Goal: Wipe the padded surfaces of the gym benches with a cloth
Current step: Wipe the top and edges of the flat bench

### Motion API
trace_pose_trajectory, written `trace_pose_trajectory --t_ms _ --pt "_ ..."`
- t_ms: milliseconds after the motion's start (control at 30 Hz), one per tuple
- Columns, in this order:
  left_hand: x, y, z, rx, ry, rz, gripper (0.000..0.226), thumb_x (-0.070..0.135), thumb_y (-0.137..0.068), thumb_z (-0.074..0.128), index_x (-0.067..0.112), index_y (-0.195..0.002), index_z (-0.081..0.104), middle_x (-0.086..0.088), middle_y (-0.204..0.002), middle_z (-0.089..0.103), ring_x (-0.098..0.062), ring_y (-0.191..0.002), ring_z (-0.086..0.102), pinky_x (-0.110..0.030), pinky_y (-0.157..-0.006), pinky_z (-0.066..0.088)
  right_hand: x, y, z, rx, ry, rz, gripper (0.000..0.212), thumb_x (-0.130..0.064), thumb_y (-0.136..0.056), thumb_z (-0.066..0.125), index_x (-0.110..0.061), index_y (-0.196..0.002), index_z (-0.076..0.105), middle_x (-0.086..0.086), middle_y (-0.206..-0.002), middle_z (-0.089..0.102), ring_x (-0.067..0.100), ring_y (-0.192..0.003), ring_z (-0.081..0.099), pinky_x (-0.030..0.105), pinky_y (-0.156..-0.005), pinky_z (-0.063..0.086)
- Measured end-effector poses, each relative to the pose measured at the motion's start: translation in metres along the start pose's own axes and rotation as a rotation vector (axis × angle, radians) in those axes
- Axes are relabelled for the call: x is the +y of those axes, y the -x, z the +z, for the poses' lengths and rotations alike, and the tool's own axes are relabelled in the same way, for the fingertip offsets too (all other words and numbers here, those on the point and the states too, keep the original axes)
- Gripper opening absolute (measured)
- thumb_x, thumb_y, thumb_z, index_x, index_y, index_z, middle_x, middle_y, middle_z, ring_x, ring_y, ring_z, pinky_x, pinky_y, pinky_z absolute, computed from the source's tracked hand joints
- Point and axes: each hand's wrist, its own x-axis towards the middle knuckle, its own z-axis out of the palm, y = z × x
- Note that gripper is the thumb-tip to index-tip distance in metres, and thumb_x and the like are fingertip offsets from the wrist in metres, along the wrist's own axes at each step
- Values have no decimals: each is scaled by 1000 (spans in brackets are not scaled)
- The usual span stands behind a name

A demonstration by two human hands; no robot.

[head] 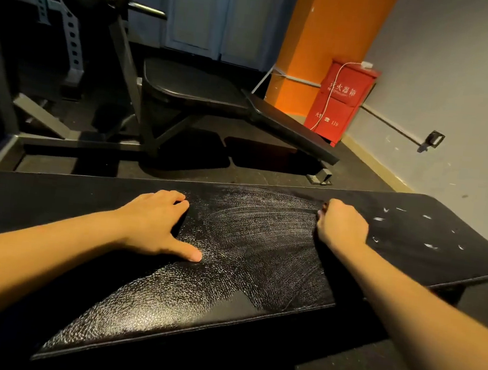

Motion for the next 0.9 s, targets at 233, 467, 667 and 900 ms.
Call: trace_pose_trajectory --t_ms 233,467,667,900 --pt "1 -1 -6 -30 8 -4 176 114 -19 9 11 -161 24 -6 -169 17 -23 -154 20 -37 -124 21 -124 127 -28 -126 -210 -498 13 -26 -100 53 -19 -107 62 1 -99 69 25 -88 67 35 -68 48" --pt "6 6 -8 -70 3 4 181 113 -14 2 9 -160 27 -9 -170 16 -24 -156 18 -38 -126 21 -5 101 -33 -110 41 -294 13 -35 -99 51 -23 -102 53 5 -108 70 33 -99 67 39 -78 51" --pt "13 9 -12 -73 13 -29 160 110 -35 23 8 -158 31 -10 -169 19 -26 -156 20 -42 -124 24 -45 111 -31 -62 40 -238 13 -11 -94 54 -12 -106 56 6 -99 67 30 -88 70 34 -64 40" --pt "10 11 -7 -75 52 -47 178 114 -17 10 14 -163 16 -3 -172 9 -21 -158 12 -40 -125 18 -72 163 -49 -211 -147 -661 15 -34 -99 58 -21 -106 56 4 -102 68 30 -92 67 40 -72 50"
